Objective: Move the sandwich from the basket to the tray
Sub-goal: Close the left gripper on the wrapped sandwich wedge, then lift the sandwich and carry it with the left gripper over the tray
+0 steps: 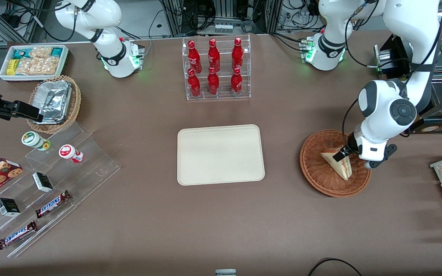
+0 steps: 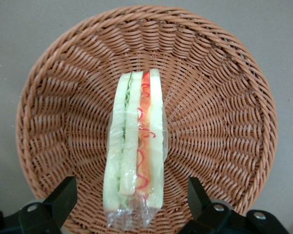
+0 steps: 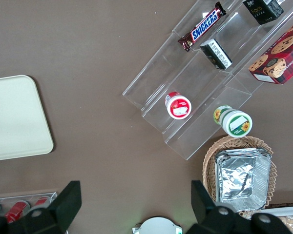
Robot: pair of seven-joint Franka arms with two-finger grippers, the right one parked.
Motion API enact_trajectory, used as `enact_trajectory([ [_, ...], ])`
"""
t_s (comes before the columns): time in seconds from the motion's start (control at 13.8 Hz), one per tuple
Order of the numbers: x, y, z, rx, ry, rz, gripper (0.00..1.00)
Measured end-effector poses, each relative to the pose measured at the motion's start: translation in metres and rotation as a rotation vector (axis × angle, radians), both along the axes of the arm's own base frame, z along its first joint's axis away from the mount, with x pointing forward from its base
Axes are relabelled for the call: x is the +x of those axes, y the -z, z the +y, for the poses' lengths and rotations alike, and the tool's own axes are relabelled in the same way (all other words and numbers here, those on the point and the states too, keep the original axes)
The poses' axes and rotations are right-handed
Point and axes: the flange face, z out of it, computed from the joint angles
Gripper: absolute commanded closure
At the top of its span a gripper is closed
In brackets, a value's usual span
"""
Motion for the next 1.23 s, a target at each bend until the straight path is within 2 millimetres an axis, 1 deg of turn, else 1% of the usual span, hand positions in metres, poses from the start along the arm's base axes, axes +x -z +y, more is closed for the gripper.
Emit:
enact_trajectory([
  [0.22, 0.001, 0.018, -0.001, -0.001, -0.004, 0.007, 0.0],
  [0.29, 0.001, 0.023, -0.001, -0.001, -0.004, 0.008, 0.02],
  [0.36, 0.001, 0.027, -0.001, -0.001, -0.005, 0.008, 0.38],
  [0.43, 0.002, 0.029, -0.001, -0.001, -0.006, 0.008, 0.79],
  [0.51, 0.002, 0.03, -0.001, -0.001, -0.007, 0.009, 0.99],
  [0.8, 0.001, 0.03, -0.001, -0.001, -0.006, 0.013, 1.0],
  [0.94, 0.001, 0.026, -0.003, 0.0, 0.0, 0.035, 1.0],
  [1.09, 0.001, 0.016, -0.013, 0.002, 0.024, 0.069, 1.0],
  [1.23, 0.003, 0.0, -0.033, 0.005, 0.085, 0.104, 1.0],
])
